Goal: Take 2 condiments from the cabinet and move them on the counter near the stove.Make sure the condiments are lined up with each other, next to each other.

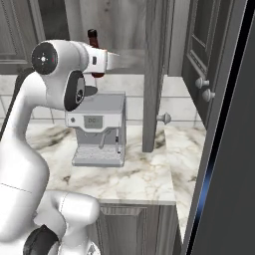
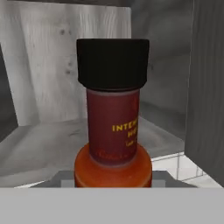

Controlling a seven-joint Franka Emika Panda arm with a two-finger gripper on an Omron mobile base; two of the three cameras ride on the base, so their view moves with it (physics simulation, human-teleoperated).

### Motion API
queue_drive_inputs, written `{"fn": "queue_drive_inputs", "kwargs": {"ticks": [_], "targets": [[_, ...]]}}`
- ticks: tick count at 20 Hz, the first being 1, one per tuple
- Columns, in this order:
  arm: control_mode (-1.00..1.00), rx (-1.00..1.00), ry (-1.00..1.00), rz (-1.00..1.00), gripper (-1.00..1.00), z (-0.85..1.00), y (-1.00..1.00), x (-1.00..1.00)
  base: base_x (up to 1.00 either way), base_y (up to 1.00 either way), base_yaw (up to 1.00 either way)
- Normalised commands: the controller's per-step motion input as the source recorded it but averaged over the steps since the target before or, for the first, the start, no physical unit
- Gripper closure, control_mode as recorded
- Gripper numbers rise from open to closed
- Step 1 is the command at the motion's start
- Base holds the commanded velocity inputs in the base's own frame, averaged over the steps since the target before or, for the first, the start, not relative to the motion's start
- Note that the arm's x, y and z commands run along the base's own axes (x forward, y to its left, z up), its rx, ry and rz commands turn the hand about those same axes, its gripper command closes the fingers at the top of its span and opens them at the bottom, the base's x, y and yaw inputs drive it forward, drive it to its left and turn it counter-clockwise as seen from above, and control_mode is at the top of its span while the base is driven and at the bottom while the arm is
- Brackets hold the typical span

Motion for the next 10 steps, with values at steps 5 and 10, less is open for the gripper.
{"fn": "queue_drive_inputs", "kwargs": {"ticks": [5,10], "targets": [[-1.0,-0.02,0.0,0.3,1.0,0.06,0.4,-0.81,0.0,0.0,0.0],[-1.0,-0.07,0.0,0.15,1.0,0.01,0.43,-0.37,0.0,0.0,0.0]]}}
